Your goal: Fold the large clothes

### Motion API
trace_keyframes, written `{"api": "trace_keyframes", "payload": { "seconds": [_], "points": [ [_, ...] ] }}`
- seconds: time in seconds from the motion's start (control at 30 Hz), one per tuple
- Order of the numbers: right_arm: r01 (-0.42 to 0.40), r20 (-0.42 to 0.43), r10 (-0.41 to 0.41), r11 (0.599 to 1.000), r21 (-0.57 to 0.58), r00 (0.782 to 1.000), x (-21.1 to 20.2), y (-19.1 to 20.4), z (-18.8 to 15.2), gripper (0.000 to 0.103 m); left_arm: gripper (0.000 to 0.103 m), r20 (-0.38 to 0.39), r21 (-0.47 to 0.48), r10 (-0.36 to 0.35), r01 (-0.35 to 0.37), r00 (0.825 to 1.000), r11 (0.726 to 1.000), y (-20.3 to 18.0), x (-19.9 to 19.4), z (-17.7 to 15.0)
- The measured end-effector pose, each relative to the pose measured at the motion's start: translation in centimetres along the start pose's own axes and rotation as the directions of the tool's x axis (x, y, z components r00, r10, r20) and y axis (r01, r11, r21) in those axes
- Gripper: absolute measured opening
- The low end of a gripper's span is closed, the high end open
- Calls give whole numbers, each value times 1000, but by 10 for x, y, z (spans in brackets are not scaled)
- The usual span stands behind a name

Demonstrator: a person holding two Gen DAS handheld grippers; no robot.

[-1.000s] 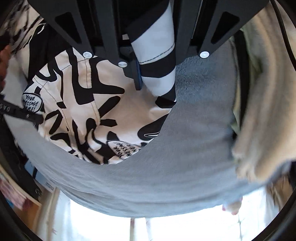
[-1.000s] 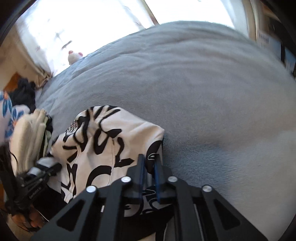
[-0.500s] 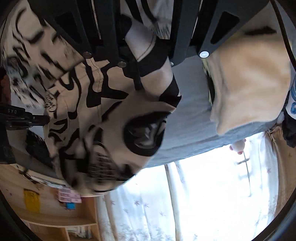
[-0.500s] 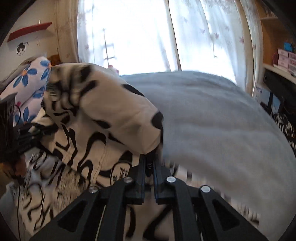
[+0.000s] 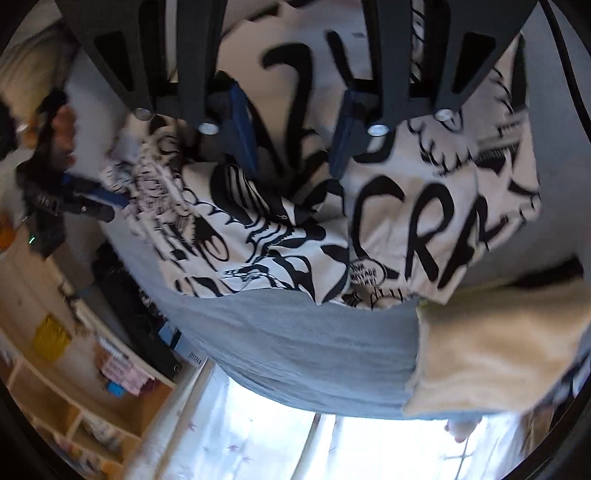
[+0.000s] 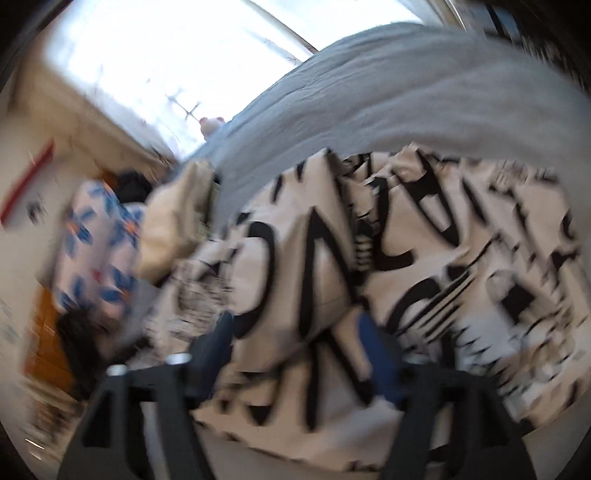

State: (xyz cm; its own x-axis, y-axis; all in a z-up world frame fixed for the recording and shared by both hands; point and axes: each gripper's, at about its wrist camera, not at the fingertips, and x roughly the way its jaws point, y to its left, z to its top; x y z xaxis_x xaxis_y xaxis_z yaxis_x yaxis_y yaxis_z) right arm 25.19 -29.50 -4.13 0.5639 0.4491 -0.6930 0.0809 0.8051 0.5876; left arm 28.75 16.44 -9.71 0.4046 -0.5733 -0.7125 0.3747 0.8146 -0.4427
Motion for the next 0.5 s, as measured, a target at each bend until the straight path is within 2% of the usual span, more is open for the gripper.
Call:
{"api": "trace_keyframes", "payload": {
  "seconds": [0.03, 0.07, 0.17, 0.33, 0.43, 0.5],
  "points": [
    [-39, -12, 39, 998, 44, 999, 2, -2, -1, 76, 58, -7, -42, -58, 57, 998, 997, 0, -4, -2],
    [-56, -22, 57, 996, 70, 998, 5, -2, -1, 76, 62, -6, -72, -100, 99, 995, 992, -2, -5, -3],
    [-65, -56, 72, 990, 123, 996, 16, -5, -4, 76, 63, -15, -116, -187, 184, 982, 976, -9, -3, -3],
    [-90, -124, 115, 978, 189, 986, 38, -8, -16, 76, 64, -76, -196, -294, 275, 953, 941, -13, 21, -11],
    [-135, -155, 174, 964, 230, 973, 49, -8, -23, 76, 64, -57, -242, -344, 322, 937, 915, -17, 32, -4],
    [-159, -161, 203, 956, 248, 966, 55, -6, -27, 77, 64, -31, -254, -348, 330, 937, 909, -14, 35, -4]
  ]
}}
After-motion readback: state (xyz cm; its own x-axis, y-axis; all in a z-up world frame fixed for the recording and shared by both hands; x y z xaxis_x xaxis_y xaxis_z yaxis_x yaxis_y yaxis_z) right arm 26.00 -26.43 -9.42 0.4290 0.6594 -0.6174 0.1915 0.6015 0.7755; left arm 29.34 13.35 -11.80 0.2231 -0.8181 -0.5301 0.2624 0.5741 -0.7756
